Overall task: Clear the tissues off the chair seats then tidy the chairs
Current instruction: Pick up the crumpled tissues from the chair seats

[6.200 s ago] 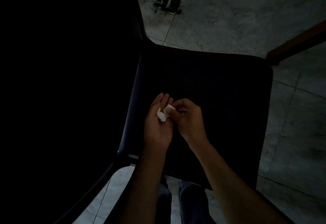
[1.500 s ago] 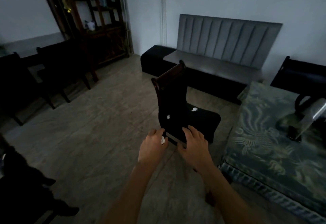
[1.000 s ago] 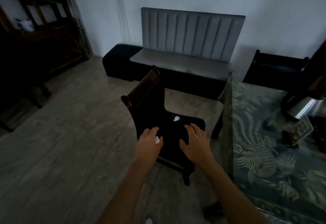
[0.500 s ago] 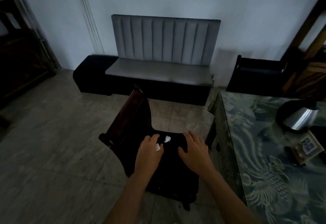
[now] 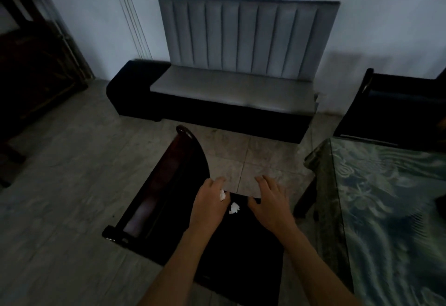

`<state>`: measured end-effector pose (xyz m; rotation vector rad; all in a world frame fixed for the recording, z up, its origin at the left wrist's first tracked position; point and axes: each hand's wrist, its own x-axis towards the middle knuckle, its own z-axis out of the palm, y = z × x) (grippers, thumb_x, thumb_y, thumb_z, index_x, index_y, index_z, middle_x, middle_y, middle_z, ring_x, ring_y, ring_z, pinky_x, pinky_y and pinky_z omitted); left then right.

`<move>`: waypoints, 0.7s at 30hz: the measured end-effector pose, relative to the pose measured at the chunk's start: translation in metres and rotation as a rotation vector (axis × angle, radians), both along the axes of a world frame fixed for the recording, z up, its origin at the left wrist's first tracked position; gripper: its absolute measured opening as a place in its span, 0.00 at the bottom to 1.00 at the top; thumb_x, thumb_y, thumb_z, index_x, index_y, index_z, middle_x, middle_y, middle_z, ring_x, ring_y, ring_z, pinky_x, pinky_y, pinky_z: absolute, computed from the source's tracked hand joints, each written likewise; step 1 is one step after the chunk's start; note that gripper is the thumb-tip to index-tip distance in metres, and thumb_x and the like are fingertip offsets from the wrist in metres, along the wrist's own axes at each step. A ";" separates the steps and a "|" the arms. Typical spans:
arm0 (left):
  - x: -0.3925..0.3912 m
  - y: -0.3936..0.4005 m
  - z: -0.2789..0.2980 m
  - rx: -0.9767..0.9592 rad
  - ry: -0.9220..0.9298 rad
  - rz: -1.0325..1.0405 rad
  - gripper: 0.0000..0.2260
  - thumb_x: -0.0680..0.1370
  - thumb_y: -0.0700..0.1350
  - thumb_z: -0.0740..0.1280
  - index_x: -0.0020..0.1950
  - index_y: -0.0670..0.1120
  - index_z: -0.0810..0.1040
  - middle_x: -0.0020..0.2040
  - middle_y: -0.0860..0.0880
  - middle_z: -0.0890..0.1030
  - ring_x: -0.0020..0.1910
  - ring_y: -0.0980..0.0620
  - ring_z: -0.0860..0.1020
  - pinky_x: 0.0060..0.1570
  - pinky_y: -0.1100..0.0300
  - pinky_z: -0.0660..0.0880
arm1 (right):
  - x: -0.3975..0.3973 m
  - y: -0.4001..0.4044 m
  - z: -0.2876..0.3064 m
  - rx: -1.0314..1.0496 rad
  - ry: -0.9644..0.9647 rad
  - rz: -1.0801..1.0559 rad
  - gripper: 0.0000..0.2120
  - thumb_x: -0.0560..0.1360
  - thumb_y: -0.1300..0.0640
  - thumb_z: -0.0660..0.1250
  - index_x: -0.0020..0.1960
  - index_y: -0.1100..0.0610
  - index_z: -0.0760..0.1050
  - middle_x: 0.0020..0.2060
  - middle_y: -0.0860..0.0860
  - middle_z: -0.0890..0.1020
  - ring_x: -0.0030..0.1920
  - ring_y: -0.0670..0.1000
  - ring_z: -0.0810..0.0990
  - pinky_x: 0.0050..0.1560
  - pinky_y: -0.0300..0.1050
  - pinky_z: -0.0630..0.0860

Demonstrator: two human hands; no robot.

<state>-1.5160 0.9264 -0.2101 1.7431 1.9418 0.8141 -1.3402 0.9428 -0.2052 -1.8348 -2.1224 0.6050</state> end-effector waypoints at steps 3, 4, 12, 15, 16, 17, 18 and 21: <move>-0.007 0.027 -0.009 -0.010 -0.001 0.031 0.16 0.77 0.47 0.67 0.64 0.48 0.75 0.51 0.47 0.75 0.48 0.51 0.76 0.46 0.58 0.73 | -0.005 0.029 -0.009 -0.004 0.012 0.019 0.28 0.77 0.47 0.64 0.74 0.54 0.63 0.74 0.54 0.62 0.73 0.58 0.61 0.70 0.56 0.60; -0.009 0.035 -0.015 -0.013 -0.001 0.034 0.15 0.77 0.47 0.67 0.64 0.48 0.75 0.50 0.48 0.75 0.47 0.51 0.76 0.45 0.58 0.74 | -0.007 0.038 -0.013 -0.008 0.021 0.017 0.28 0.77 0.48 0.65 0.74 0.54 0.63 0.74 0.54 0.63 0.72 0.59 0.62 0.69 0.56 0.61; -0.026 0.088 -0.075 -0.091 -0.063 0.065 0.15 0.77 0.47 0.68 0.63 0.47 0.76 0.51 0.46 0.75 0.47 0.49 0.77 0.47 0.53 0.76 | -0.024 0.089 -0.077 -0.083 0.062 -0.003 0.30 0.75 0.48 0.68 0.73 0.56 0.65 0.74 0.56 0.65 0.70 0.61 0.66 0.69 0.57 0.61; -0.028 0.099 -0.108 -0.115 -0.073 0.080 0.16 0.77 0.47 0.68 0.64 0.46 0.75 0.52 0.45 0.76 0.48 0.49 0.77 0.48 0.55 0.76 | -0.028 0.100 -0.112 -0.131 0.085 -0.028 0.31 0.74 0.47 0.67 0.73 0.56 0.65 0.74 0.57 0.65 0.72 0.61 0.65 0.70 0.61 0.64; -0.029 0.100 -0.114 -0.123 -0.080 0.078 0.16 0.77 0.46 0.68 0.65 0.46 0.75 0.52 0.46 0.76 0.48 0.49 0.76 0.48 0.56 0.75 | -0.028 0.099 -0.118 -0.141 0.090 -0.034 0.31 0.75 0.47 0.67 0.74 0.56 0.64 0.74 0.57 0.65 0.72 0.60 0.65 0.69 0.63 0.65; -0.028 0.100 -0.126 -0.141 -0.090 0.077 0.16 0.77 0.46 0.68 0.65 0.46 0.75 0.52 0.46 0.76 0.48 0.50 0.76 0.48 0.57 0.75 | -0.029 0.099 -0.130 -0.163 0.090 -0.046 0.31 0.75 0.47 0.66 0.74 0.55 0.64 0.74 0.57 0.64 0.72 0.60 0.65 0.68 0.63 0.65; -0.028 0.101 -0.140 -0.156 -0.100 0.084 0.17 0.77 0.46 0.68 0.65 0.46 0.75 0.52 0.46 0.76 0.49 0.50 0.76 0.48 0.57 0.75 | -0.031 0.100 -0.145 -0.188 0.088 -0.052 0.31 0.75 0.47 0.67 0.74 0.54 0.63 0.74 0.56 0.64 0.72 0.60 0.64 0.69 0.63 0.65; -0.030 0.101 -0.183 -0.205 -0.118 0.106 0.17 0.77 0.46 0.69 0.66 0.47 0.75 0.54 0.46 0.77 0.50 0.51 0.77 0.49 0.60 0.74 | -0.035 0.103 -0.189 -0.228 0.098 -0.053 0.31 0.74 0.47 0.67 0.74 0.53 0.63 0.74 0.54 0.64 0.72 0.60 0.64 0.69 0.62 0.66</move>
